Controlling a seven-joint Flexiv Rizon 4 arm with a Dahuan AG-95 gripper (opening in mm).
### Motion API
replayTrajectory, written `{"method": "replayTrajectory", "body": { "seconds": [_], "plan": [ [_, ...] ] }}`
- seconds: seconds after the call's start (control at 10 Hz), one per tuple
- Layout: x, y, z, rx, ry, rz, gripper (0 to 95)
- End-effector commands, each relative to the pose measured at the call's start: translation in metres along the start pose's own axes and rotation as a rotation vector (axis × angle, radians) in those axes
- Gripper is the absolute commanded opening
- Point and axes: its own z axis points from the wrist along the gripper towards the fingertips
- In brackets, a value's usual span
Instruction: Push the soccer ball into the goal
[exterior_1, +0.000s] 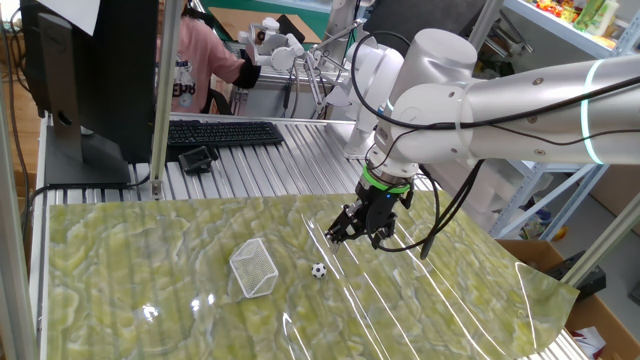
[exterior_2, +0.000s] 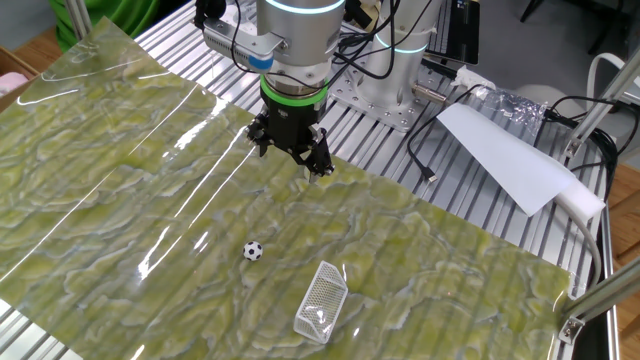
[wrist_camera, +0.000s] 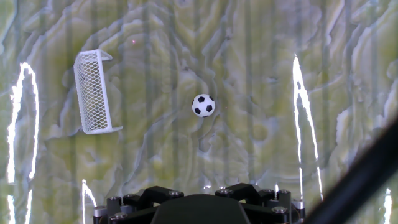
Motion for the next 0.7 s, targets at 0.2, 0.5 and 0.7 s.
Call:
{"method": "replayTrajectory", "body": {
  "seconds": [0.2,0.5,0.7],
  "plan": [
    [0.0001,0.0,-0.0001,0.043,-0.002,0.204,0.0],
    [0.0001,0.0,-0.0001,0.033,-0.001,0.212,0.0],
    [0.0001,0.0,-0.0001,0.033,-0.001,0.212,0.0]
  ]
}}
